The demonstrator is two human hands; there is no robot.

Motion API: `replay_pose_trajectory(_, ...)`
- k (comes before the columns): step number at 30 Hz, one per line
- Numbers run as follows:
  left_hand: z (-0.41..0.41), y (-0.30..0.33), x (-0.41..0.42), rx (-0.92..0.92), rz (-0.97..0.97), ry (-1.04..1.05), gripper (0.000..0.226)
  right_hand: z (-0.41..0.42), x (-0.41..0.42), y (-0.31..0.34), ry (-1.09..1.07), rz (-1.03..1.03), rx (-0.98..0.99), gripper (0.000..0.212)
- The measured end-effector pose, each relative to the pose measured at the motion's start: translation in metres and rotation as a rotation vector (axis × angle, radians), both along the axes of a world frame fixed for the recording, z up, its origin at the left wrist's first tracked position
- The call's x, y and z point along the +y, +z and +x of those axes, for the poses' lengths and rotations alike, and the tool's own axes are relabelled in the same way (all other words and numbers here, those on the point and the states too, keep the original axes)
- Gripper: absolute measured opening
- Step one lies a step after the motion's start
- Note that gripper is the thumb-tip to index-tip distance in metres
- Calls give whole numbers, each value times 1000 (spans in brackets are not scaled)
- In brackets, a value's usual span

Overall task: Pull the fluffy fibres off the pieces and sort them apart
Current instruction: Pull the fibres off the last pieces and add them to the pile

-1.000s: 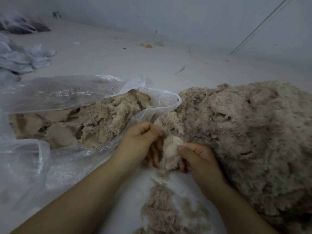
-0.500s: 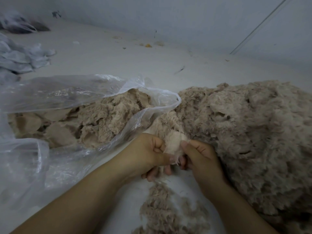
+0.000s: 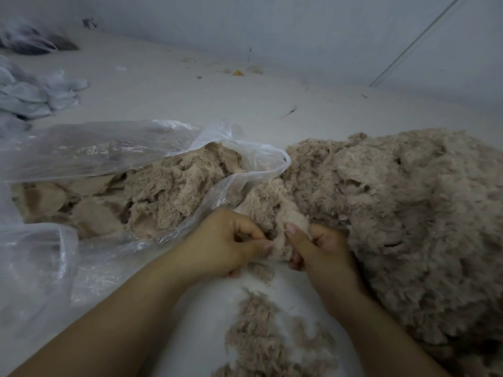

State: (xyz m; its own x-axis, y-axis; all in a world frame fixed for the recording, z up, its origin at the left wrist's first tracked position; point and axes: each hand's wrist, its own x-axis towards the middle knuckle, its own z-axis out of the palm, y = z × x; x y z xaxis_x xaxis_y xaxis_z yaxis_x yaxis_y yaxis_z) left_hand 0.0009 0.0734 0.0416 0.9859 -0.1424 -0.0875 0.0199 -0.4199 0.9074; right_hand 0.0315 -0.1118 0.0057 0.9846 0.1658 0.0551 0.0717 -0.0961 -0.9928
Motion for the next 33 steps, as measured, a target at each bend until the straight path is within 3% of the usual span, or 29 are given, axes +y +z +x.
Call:
replay_pose_trajectory(2,-1,-3,-8,15,60,-22,14,2,1,1,-17,57,48,46)
replay_pose_trajectory(6,-18,1,-29,359,-40,-482,14,1,2,4,-51,79,52,49)
replay_pose_trajectory(8,-25,4,-35,377,-55,-531,15,1,2,5,-50,69,49,48)
replay_pose_trajectory(14,-10,10,-17,110,-228,96,24,1,2,1,3,44,5,37)
replay_pose_trajectory(17,-18,4,-26,72,-268,131,34,-2,2,0,79,6,-46,35)
replay_pose_trajectory(23,-14,4,-31,-64,-239,211,19,0,-3,-2,148,-34,-62,30)
replay_pose_trajectory(26,-4,12,-13,-128,-216,396,31,-1,-2,-3,201,-102,-78,25)
replay_pose_trajectory(28,3,15,10,-307,-21,605,27,-1,-1,-3,209,-90,-82,23)
replay_pose_trajectory(31,6,17,47,-580,546,789,15,0,-1,-3,186,-104,-79,22)
replay_pose_trajectory(33,9,15,62,-524,936,788,24,0,0,-4,183,-111,-74,22)
